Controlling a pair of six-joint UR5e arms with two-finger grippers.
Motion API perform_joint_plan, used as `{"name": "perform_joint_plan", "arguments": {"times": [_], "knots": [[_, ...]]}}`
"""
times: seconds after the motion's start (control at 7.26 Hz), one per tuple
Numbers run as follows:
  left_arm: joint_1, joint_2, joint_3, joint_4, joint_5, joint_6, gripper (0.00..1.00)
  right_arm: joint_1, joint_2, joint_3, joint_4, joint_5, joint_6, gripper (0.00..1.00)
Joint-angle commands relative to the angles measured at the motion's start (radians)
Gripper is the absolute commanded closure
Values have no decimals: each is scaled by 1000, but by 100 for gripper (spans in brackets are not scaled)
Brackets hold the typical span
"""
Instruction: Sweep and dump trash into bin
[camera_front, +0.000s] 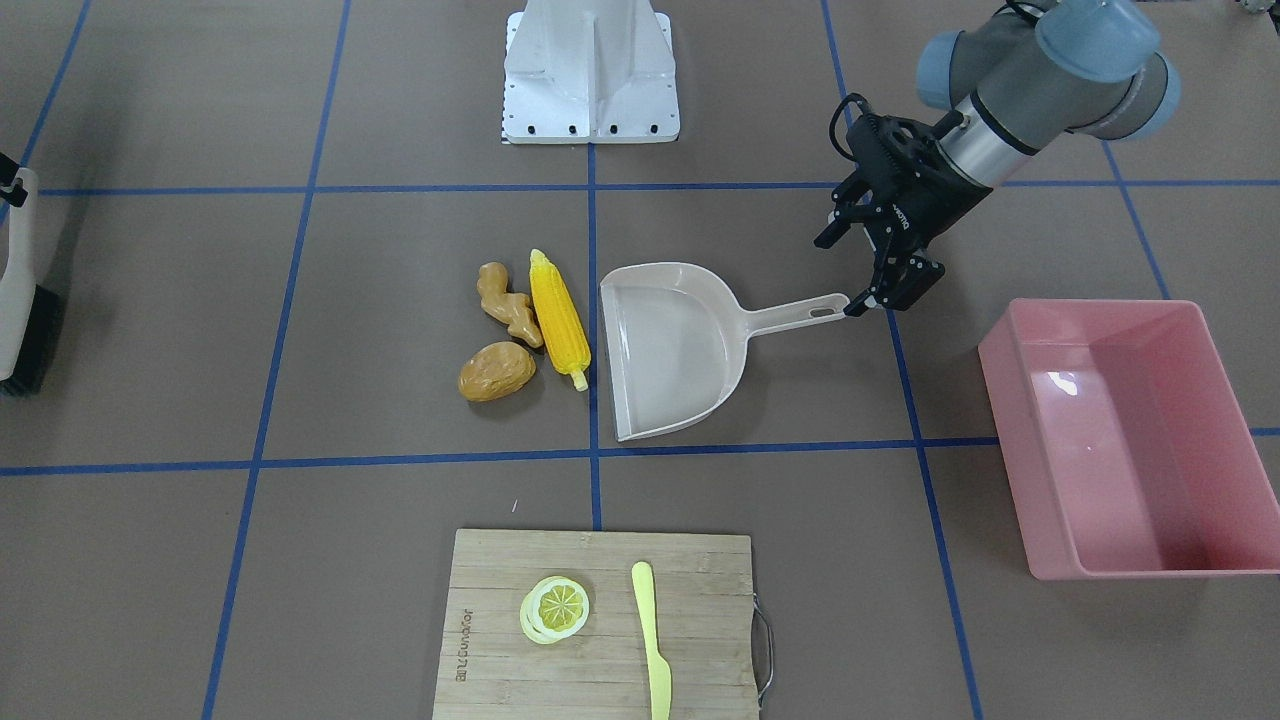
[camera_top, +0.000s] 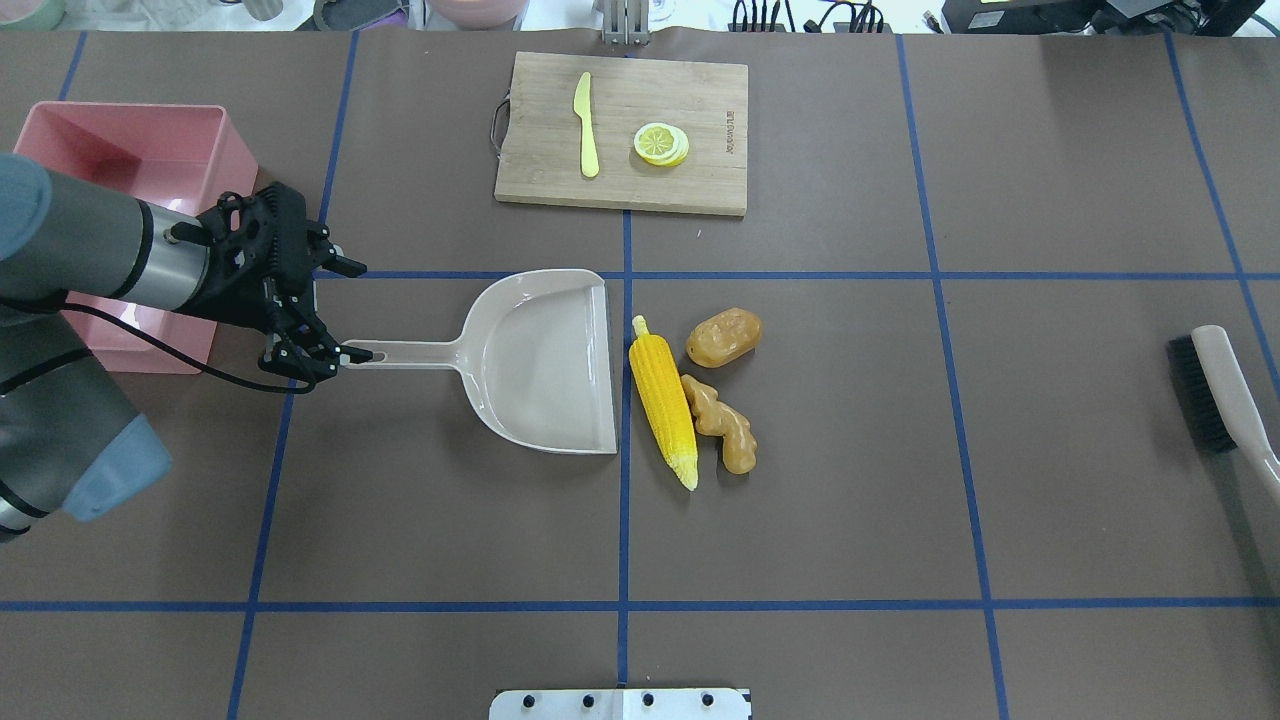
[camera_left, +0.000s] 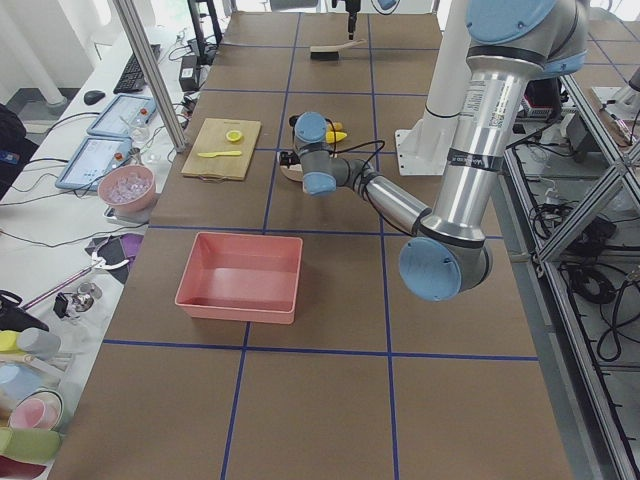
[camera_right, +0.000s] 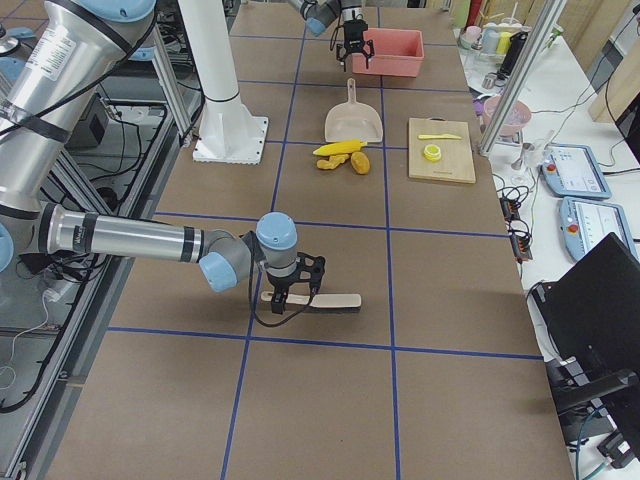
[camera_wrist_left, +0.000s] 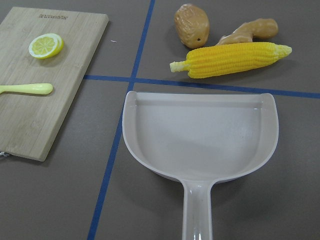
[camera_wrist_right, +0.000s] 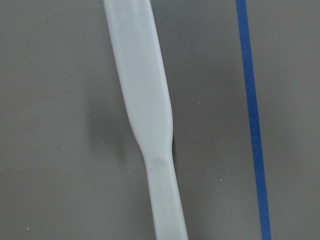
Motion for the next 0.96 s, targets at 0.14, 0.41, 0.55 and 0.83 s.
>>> {"name": "perform_joint_plan", "arguments": {"times": [0.14, 0.41, 0.55, 0.83], "knots": [[136, -47, 110, -150, 91, -96, 3, -81, -2, -28, 61, -20, 36, 5], [146, -49, 118, -175, 90, -84, 3, -113, -1, -28, 61, -45, 36, 10], [146, -51, 121, -175, 91, -78, 3, -119, -2, -28, 61, -48, 36, 14], [140, -49, 124, -174, 93, -79, 3, -121, -5, -29, 61, -48, 36, 30]]}}
